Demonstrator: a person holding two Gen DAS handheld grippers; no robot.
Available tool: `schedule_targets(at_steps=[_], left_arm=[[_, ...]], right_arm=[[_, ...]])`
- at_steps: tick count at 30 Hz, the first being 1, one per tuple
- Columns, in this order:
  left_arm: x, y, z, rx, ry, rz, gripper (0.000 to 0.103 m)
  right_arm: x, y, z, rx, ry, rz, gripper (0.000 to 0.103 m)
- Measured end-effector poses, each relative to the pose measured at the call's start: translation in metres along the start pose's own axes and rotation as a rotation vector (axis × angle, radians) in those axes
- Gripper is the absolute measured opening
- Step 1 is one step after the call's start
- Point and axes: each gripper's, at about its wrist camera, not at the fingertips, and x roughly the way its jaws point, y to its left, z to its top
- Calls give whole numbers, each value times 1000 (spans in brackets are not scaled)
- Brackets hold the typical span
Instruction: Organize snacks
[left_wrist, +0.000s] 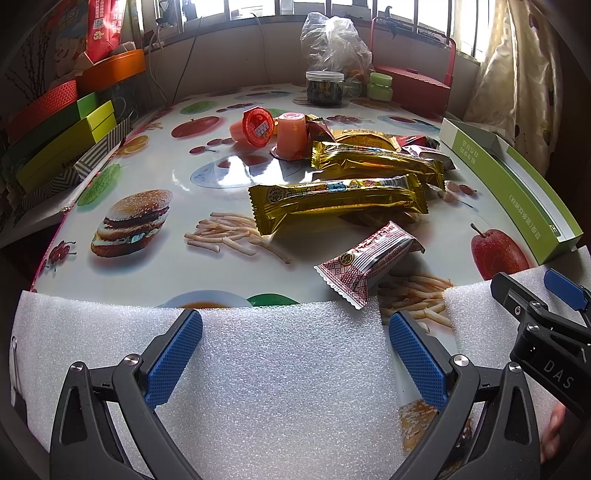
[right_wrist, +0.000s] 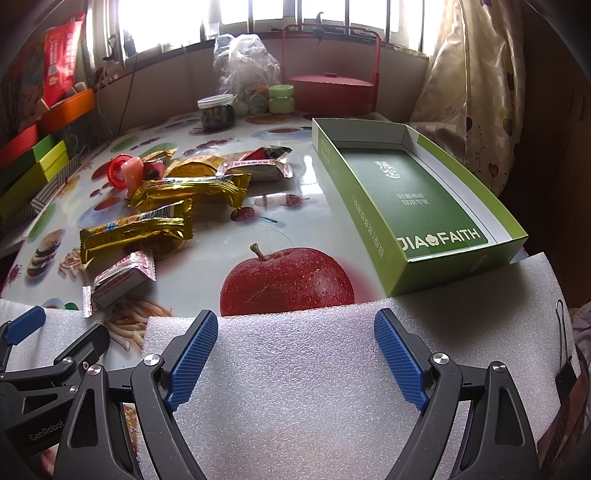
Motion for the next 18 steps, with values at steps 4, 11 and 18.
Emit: schedule_targets(at_steps=[4, 11, 18], left_arm=[[0, 0, 0, 0, 1, 0, 101], [-8, 17, 9, -35, 13, -76, 101], [-26, 47, 30, 3, -65, -86, 101]], right_arm=[[0, 0, 0, 0, 0, 0, 87], [-9, -6, 11, 13, -11, 107, 86], [-22, 26, 35, -267, -68, 255, 86]])
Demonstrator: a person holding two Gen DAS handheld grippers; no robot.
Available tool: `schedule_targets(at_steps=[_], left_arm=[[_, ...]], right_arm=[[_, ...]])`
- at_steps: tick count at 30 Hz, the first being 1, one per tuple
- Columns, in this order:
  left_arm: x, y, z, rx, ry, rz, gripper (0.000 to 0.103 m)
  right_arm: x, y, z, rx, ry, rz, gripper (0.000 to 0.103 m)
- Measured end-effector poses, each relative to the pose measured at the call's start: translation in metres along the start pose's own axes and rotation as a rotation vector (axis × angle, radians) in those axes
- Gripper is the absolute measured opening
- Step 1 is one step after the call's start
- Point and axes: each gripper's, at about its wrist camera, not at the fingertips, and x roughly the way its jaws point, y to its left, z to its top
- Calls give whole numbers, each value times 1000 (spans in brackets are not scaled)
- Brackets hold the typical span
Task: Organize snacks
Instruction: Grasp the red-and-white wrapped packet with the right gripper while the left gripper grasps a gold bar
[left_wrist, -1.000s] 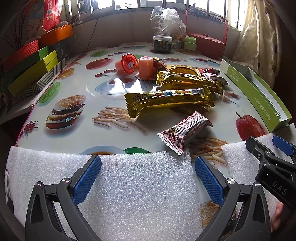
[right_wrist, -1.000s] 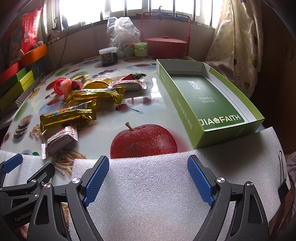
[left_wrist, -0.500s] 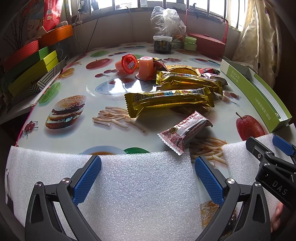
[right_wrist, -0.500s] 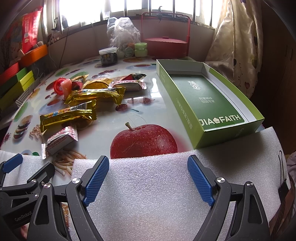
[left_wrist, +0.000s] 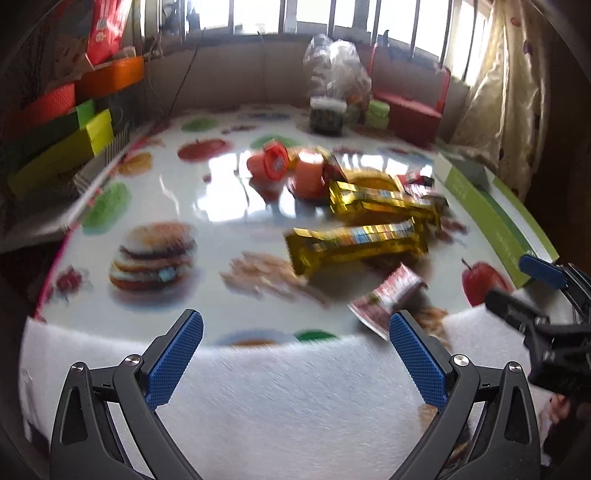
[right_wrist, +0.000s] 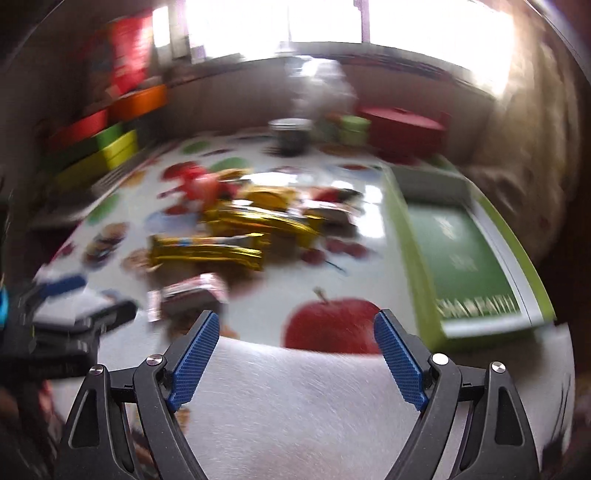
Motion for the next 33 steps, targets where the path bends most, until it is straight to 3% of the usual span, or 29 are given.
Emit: schedule_targets(at_steps=[5, 10, 21, 26, 30, 33], left_arm=[[-1, 18, 15, 22, -13, -13, 90], [5, 21, 21, 48, 0, -62, 82], [26, 24, 35, 55, 44, -106, 82], [31, 26, 38, 51, 58, -111, 82], [35, 25, 39, 53, 68, -117, 82], [38, 24, 41, 61, 71, -122, 82]], right_arm=[[22, 30, 16, -251, 55, 126, 80], [43, 51, 17, -458, 103, 155, 72], [70, 74, 21, -718, 139, 220, 72], [75, 75, 25, -737, 160, 266, 69], [77, 69, 26, -674, 190, 328, 26], [76, 65, 24, -623, 188, 335, 20]])
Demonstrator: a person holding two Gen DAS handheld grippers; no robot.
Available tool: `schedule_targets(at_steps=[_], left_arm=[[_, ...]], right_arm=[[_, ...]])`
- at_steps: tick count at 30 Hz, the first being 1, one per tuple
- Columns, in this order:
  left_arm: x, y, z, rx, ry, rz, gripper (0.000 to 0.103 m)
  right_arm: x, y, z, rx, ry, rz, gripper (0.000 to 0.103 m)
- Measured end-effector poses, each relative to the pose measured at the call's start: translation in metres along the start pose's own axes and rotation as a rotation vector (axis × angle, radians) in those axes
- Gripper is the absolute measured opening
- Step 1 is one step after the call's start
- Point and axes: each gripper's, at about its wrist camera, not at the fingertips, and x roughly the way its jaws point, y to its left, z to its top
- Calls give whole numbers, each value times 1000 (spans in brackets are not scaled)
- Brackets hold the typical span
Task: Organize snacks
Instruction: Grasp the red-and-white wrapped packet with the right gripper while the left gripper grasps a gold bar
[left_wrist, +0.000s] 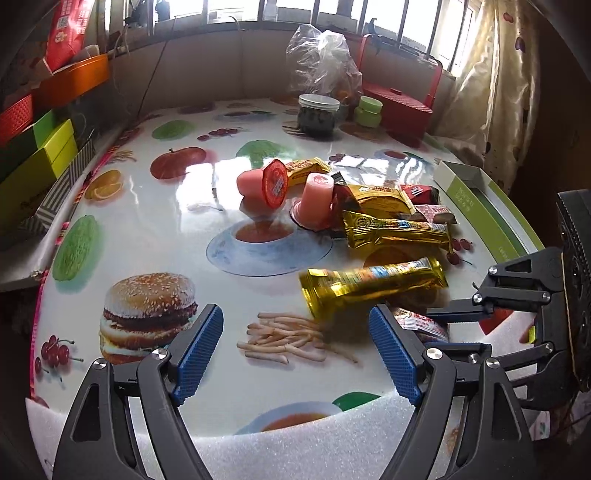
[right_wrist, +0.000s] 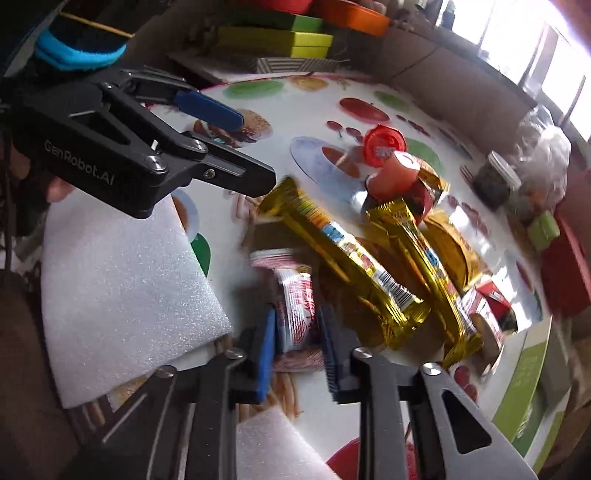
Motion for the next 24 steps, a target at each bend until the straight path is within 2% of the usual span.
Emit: schedule_targets(at_steps=[5, 8, 11, 14, 19, 24], left_arm=[[7, -9, 7, 41, 6, -17, 82], [11, -18, 13, 88, 8, -26, 82], [18, -31, 19, 169, 4, -29, 82], [28, -41, 26, 219, 16, -67, 82], [37, -71, 28, 411, 12, -65, 82], [53, -85, 26, 501, 82, -82, 82]], right_arm=[[-11, -10, -11, 158, -44, 41, 20], [-21, -14, -22, 229, -69, 34, 20], [-31, -20, -35, 301, -80, 19, 20], [-43, -28, -48, 381, -98, -9, 20], [-61, -40, -65, 496, -137, -35, 19], [-68, -45, -73, 548, -153, -45, 19]])
